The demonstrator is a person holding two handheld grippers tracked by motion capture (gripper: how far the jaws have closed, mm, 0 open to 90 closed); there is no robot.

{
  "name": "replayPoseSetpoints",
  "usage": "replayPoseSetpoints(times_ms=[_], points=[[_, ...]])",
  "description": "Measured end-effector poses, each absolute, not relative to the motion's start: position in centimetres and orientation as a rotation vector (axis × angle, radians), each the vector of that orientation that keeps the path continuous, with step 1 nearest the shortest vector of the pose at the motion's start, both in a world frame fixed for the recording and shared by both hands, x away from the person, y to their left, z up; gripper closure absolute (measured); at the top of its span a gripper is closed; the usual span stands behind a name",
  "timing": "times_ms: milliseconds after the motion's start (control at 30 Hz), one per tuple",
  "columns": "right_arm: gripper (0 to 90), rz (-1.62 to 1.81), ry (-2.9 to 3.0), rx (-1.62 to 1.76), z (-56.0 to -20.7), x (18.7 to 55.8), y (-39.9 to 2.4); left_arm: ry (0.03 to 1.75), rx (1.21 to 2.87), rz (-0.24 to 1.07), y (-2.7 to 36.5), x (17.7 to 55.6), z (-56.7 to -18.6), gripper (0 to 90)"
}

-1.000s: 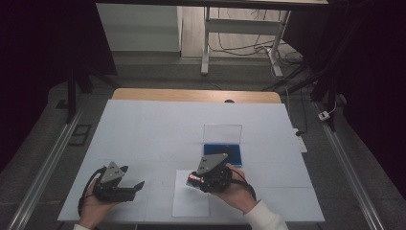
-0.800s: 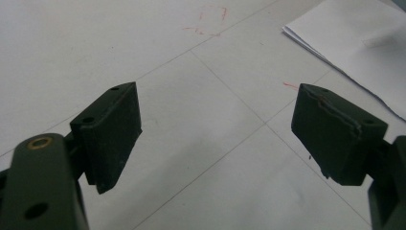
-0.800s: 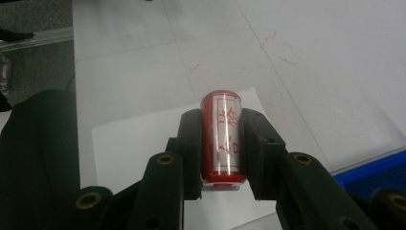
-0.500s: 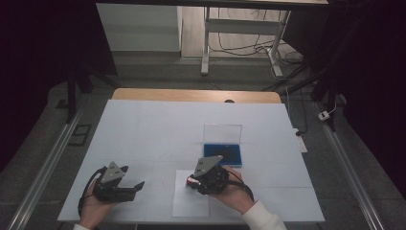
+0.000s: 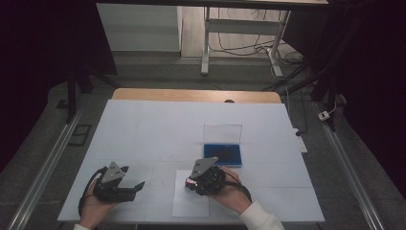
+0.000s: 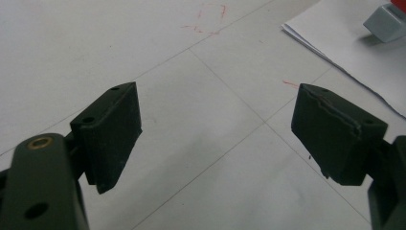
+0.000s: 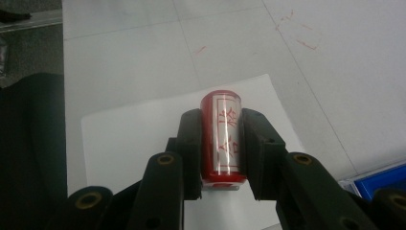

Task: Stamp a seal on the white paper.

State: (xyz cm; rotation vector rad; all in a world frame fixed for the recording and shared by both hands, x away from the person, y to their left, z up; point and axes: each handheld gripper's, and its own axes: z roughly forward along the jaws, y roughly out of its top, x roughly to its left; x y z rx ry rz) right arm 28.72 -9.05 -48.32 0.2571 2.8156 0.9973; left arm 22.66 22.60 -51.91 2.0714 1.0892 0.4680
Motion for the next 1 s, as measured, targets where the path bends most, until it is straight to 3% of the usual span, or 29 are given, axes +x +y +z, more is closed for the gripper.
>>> replayPoseSetpoints(times_ms=[1000], points=[[69.6,0.959,2.829,0.262,-49.4,29.1,-8.9,1.085,2.084,0.466,22.6,22.7,-52.0,17.8]])
